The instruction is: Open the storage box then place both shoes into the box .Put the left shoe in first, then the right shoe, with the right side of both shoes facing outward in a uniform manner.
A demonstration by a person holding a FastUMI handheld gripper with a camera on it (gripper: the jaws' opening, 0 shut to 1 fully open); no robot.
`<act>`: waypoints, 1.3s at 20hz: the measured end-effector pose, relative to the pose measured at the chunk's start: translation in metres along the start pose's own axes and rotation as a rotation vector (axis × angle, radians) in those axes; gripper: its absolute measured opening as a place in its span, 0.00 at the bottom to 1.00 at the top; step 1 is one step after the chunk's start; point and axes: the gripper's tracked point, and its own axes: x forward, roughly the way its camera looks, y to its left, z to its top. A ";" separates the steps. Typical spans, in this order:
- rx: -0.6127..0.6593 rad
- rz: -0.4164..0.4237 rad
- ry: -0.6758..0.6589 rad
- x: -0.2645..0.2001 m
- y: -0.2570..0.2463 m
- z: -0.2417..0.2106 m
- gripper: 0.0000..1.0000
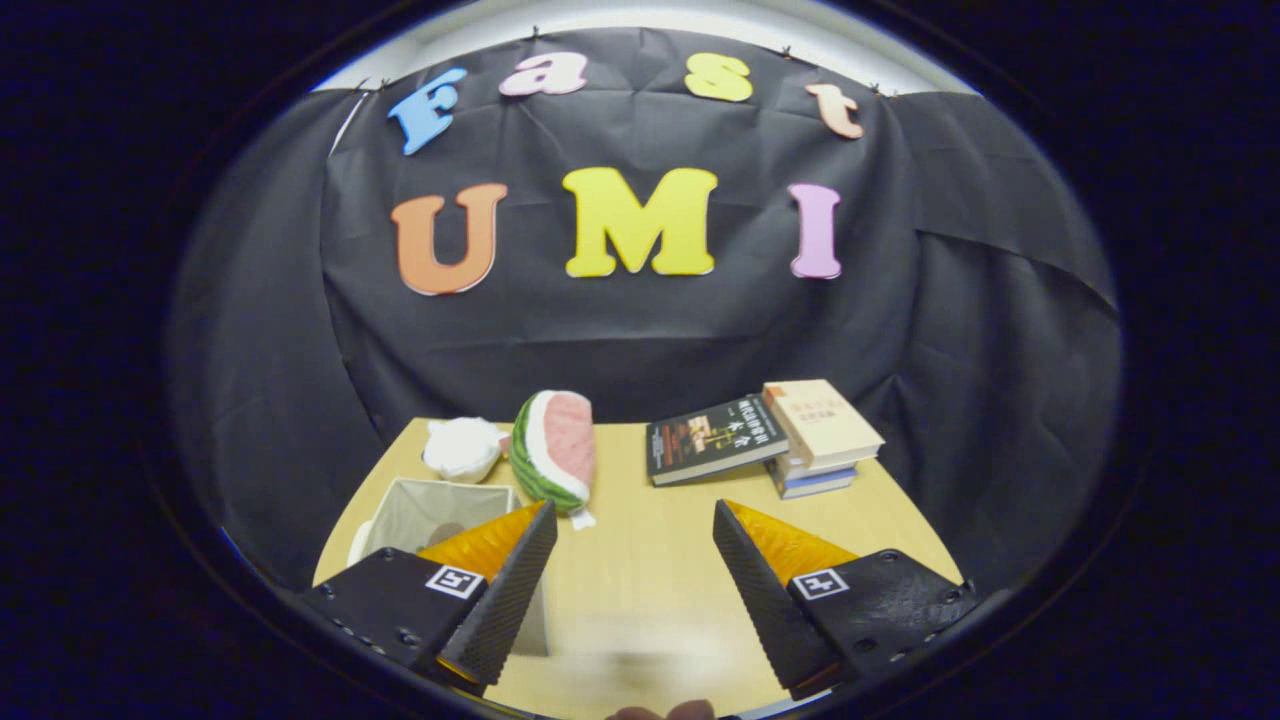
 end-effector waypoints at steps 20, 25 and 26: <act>0.042 0.039 -0.223 -0.062 -0.149 0.037 0.96; 0.044 0.036 -0.238 -0.064 -0.165 0.042 0.96; 0.045 0.034 -0.238 -0.062 -0.167 0.042 0.96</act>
